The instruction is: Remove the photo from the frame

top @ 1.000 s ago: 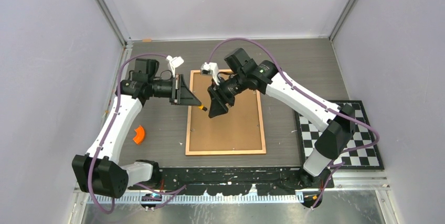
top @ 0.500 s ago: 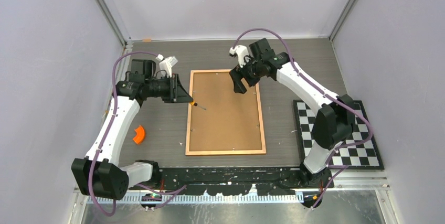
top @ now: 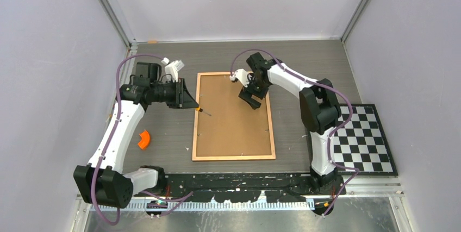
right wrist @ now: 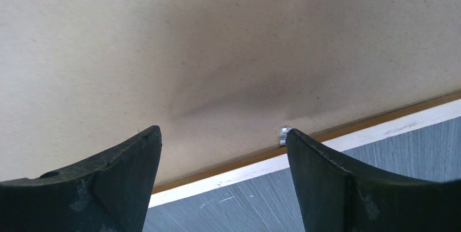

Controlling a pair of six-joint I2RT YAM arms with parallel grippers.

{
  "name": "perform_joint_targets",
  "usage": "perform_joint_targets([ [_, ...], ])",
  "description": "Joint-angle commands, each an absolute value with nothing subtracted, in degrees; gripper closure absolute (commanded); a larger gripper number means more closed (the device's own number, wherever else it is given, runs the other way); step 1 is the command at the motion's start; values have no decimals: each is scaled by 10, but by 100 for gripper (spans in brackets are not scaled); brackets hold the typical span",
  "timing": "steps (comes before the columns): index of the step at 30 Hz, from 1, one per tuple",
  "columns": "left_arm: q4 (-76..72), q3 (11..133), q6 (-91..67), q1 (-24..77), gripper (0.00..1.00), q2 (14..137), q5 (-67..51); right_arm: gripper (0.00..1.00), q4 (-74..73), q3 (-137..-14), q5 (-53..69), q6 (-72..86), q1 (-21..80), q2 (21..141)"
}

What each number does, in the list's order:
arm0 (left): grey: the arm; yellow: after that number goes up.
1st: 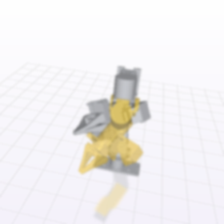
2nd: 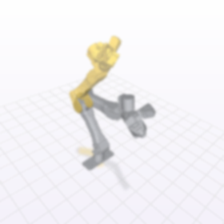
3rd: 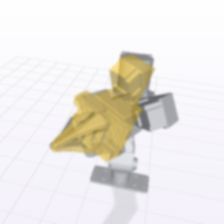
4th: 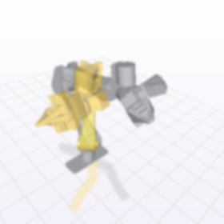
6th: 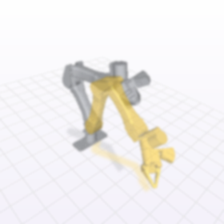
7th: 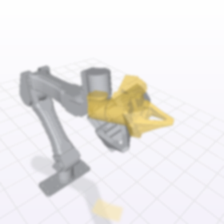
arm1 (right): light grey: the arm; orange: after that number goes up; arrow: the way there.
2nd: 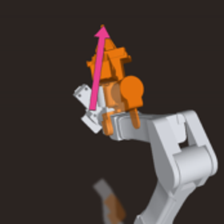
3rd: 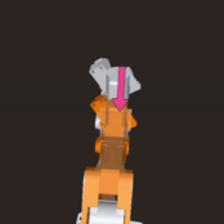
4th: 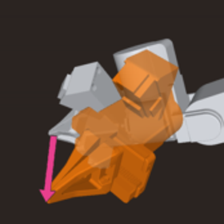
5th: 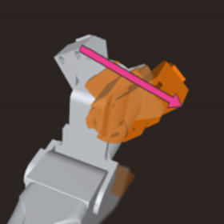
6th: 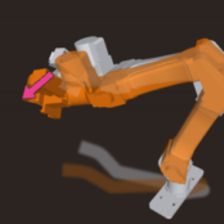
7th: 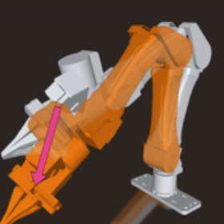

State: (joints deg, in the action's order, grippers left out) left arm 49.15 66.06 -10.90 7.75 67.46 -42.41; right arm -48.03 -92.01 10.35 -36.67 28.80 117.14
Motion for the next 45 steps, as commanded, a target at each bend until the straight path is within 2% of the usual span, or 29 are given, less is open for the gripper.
perform_joint_targets([
  [1, 500, 666, -85, 75, 100, 662, -423, 12, -480, -937, 66, -424, 279, 1176],
  [16, 514, 667, -52, 75, 100, 687, -417, 12, -509, -928, 52, -515, 172, 1218],
  [22, 509, 668, -55, 75, 100, 696, -417, 13, -510, -936, 51, -504, 163, 1216],
  [30, 530, 678, -23, 75, 100, 700, -403, 14, -481, -904, -28, -515, 153, 1212],
  [33, 544, 677, 17, 76, 100, 705, -397, 14, -482, -888, -10, -515, 152, 1181],
  [38, 558, 662, 112, 112, 100, 701, -360, 14, -515, -869, 122, -467, 172, 1090],
  [45, 476, 608, 160, 176, 100, 684, -273, 13, -481, -733, 191, -399, 288, 925],
])
